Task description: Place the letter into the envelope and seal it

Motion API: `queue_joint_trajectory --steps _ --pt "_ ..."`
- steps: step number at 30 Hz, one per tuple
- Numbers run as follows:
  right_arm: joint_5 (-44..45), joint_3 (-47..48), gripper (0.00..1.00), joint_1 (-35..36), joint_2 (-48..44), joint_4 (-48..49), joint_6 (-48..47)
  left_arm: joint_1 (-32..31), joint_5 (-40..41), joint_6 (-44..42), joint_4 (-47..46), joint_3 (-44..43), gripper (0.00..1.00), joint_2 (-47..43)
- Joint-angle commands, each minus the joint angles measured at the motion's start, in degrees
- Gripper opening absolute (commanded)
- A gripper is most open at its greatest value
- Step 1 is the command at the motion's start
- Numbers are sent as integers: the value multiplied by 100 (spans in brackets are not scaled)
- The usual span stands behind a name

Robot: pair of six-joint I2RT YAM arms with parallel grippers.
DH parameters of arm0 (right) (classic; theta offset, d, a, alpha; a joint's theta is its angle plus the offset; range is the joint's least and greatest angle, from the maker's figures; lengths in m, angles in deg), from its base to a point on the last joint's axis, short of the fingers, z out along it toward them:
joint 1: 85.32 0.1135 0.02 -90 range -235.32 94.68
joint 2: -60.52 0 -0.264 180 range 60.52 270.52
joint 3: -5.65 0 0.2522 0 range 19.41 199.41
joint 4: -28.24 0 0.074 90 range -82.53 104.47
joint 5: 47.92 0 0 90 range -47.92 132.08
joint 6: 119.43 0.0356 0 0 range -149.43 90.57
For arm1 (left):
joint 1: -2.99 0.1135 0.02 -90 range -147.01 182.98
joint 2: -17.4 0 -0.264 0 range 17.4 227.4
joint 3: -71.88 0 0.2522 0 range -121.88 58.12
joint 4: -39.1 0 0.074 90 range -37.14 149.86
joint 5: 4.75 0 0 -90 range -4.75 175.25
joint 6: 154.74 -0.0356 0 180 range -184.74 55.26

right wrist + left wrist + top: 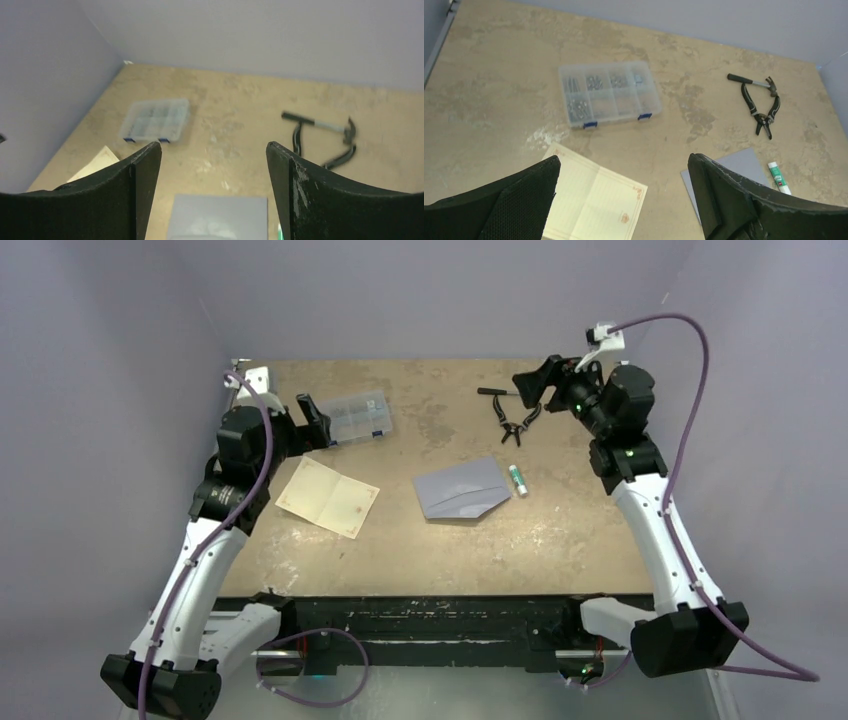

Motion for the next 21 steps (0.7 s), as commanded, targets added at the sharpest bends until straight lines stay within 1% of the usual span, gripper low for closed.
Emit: queue_joint_trajectory --steps 1,5,6,8,9,12,16,21 --pt "483 -459 80 -6 -116 111 319 27 363 472 150 223 99 -302" --pt "-50 -708 79 -16 100 177 698 27 800 1198 192 711 99 -475" --pt "-378 -810 79 -6 167 299 774 27 823 1392 130 910 99 -534" --pt "-1332 -1036 79 39 370 633 867 27 789 1694 74 1276 99 -572" --pt "-1489 -1078 79 129 530 670 975 27 783 1868 126 1394 99 -528" --pt "-1369 -1073 79 695 1056 635 1066 21 668 2223 240 1781 99 -320" --pt "-1462 -1195 78 1357 1742 1116 1468 19 1145 2638 548 2065 99 -113" --pt "-1475 -1206 78 1828 2371 1669 1865 18 1768 2809 907 2083 99 -80"
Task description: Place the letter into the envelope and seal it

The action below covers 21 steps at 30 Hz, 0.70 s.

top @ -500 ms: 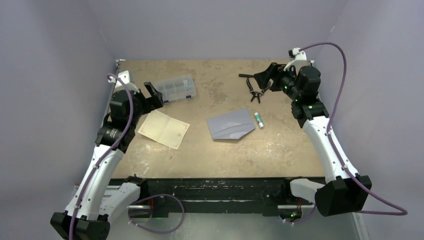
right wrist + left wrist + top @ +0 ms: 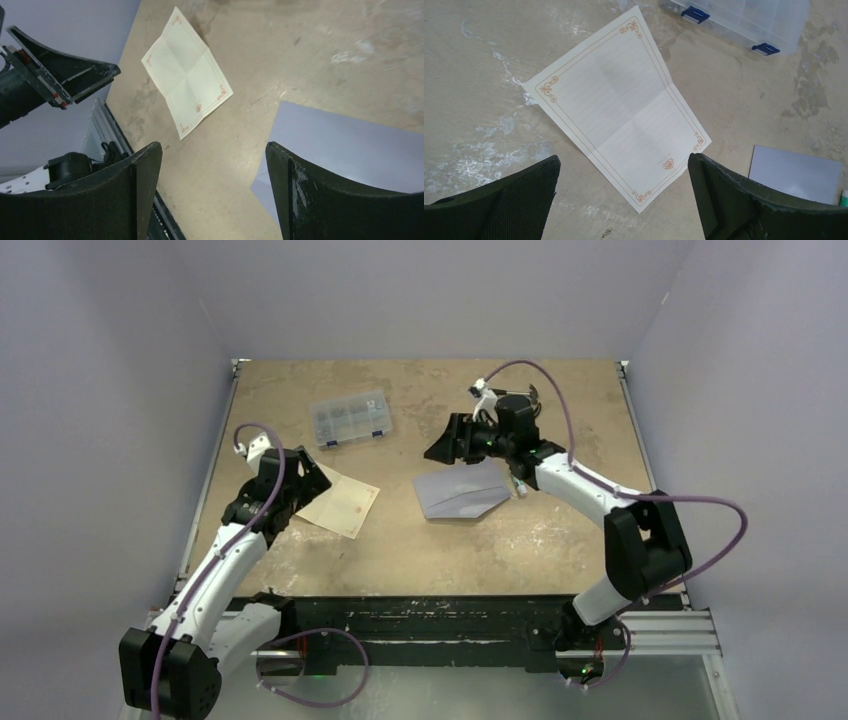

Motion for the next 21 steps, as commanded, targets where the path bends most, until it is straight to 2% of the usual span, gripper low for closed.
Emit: queue_joint_trajectory --steps 1,8,17,21 --pt "-236 110 78 287 305 783 481 19 679 393 169 12 99 -89" --pt "4 285 78 681 736 954 717 27 660 675 147 314 99 -75" --pt "58 348 77 1002 1003 953 800 36 1344 1750 806 647 99 161" --pt "33 364 77 1048 1116 982 814 36 1154 2035 456 933 99 384"
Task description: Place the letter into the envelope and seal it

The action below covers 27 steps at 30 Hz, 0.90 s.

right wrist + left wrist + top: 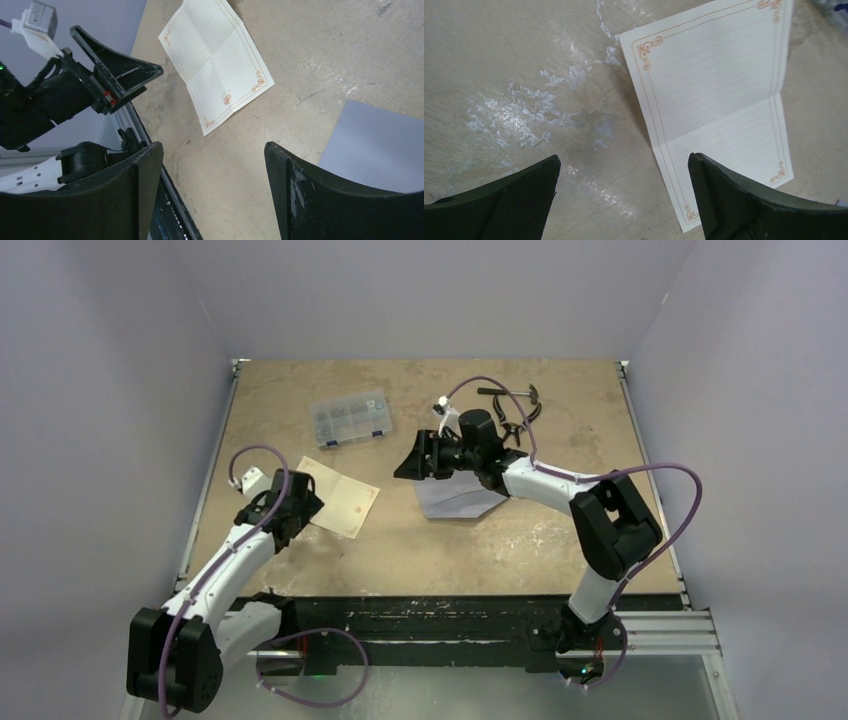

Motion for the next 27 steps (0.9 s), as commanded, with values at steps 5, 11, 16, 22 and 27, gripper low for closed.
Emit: queue_joint_trajectory --steps 5,11,16,22,27 --pt "29 295 76 91 167 272 95 130 -143 309 -1959 1188 86 -98" --pt "234 564 75 185 187 -175 -150 159 122 367 -2482 1349 73 -25" --pt "329 683 75 229 234 -308 -213 314 56 193 -3598 1869 74 148" --pt "321 865 75 295 370 -454 -250 662 -409 -143 -5357 2505 70 226" --pt "320 1049 75 313 483 -576 -291 783 -878 -455 -6229 2648 52 398"
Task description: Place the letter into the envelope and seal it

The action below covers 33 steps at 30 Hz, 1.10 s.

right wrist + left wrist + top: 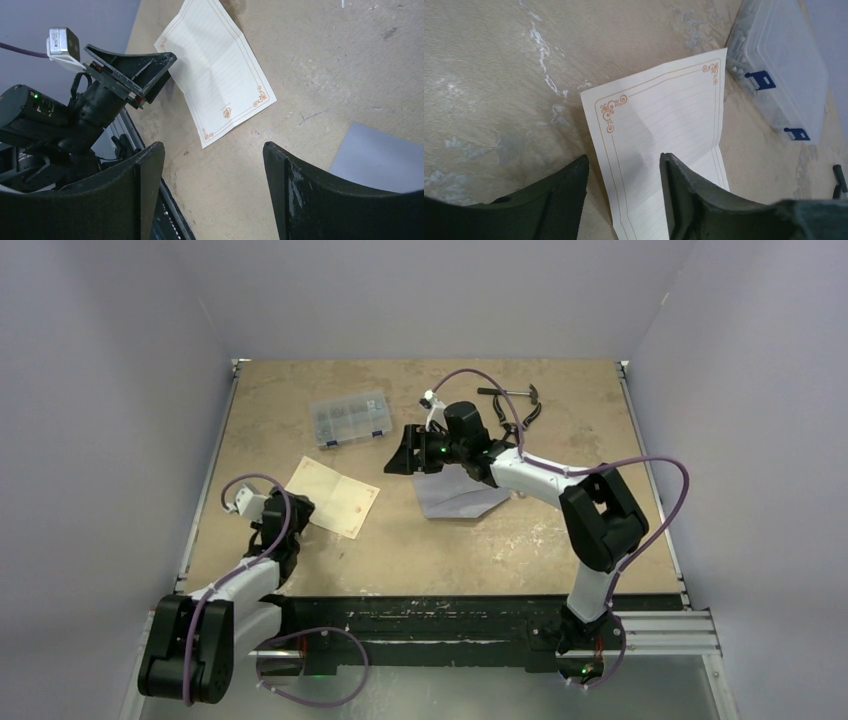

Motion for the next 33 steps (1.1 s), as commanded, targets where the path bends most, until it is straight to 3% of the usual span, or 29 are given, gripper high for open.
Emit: queue_joint_trajectory --steps 1,3,5,12,15,18,22,25,30,33 --pt "57 356 75 40 69 -131 -140 123 -652 -478 -1061 161 45 193" --pt "73 389 75 40 54 -150 -156 149 -781 -623 -1240 146 28 208" --pt "121 411 75 40 -6 -186 -183 204 -907 -720 -1181 29 0 174" --pt "306 567 77 39 -362 -645 -516 239 -1786 -804 128 -1154 0 -680" --pt "541 623 81 32 -510 -717 -697 243 -2625 -1306 803 -2031 0 -746" --pt "505 668 89 31 -610 -640 -862 239 -4035 -1921 1058 -2814 0 -622" --pt "522 675 97 23 -915 -270 -880 237 -6015 -2566 1066 -3579 0 -386" --pt "530 600 99 14 -1256 164 -788 237 -7042 -2681 752 -3869 0 -358" --pt "661 292 98 -43 -1967 937 -603 236 -7883 -2486 336 -4266 0 -372" --pt "1172 -76 99 -145 -2524 1222 -326 237 -8202 -2291 47 -4479 0 -386"
